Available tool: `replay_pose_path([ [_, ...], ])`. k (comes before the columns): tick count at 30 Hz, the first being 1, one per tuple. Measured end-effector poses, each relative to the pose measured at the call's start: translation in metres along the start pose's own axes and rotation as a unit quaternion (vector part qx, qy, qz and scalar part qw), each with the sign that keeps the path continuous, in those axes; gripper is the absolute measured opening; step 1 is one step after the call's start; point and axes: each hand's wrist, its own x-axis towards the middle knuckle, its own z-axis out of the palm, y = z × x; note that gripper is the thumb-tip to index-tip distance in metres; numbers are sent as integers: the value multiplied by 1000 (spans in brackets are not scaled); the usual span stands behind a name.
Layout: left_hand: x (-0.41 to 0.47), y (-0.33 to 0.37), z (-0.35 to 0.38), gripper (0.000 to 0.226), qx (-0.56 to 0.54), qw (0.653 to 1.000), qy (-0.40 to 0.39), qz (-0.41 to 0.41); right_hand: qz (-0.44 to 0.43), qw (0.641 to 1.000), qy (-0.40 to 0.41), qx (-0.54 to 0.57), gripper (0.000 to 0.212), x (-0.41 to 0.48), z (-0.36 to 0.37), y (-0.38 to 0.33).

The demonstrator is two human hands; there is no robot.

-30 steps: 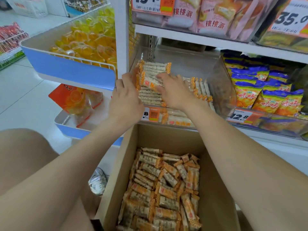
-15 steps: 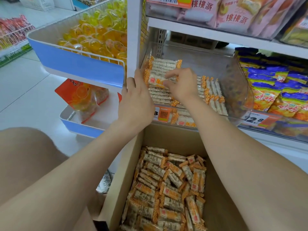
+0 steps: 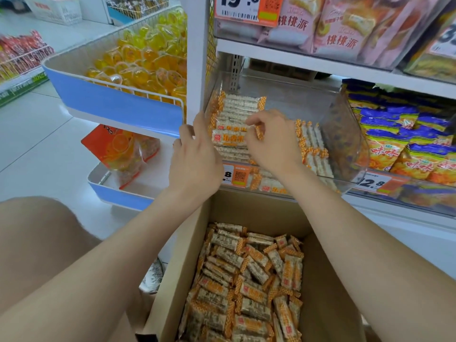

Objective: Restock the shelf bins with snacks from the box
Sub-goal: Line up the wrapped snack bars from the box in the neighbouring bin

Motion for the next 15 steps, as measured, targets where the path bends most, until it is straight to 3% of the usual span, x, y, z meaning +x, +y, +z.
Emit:
replay_pose_path([
  [3,-12,4,-13,44,125,985,101,67,-115,990,28,76,21,-49,-28,-3],
  [4,-16,7,-18,34,121,980,125,98,-134,988,8,80,20,-67,-34,-1],
  [6,-30,15,-24,16,45,982,94,155,-123,983,-118,72,22,-101,-42,10],
  [8,-49,20,-17,7,-15,983,-30,182,-81,952,-296,12,31,-129,-40,28],
  [10,-71,22,2,2,5,959,-198,203,-34,893,-446,-47,39,-156,-30,49],
  [13,-103,22,44,12,86,860,-456,211,41,814,-573,-80,21,-196,-5,74],
  [15,-121,19,73,18,114,801,-552,202,88,775,-621,-83,22,-223,15,87],
])
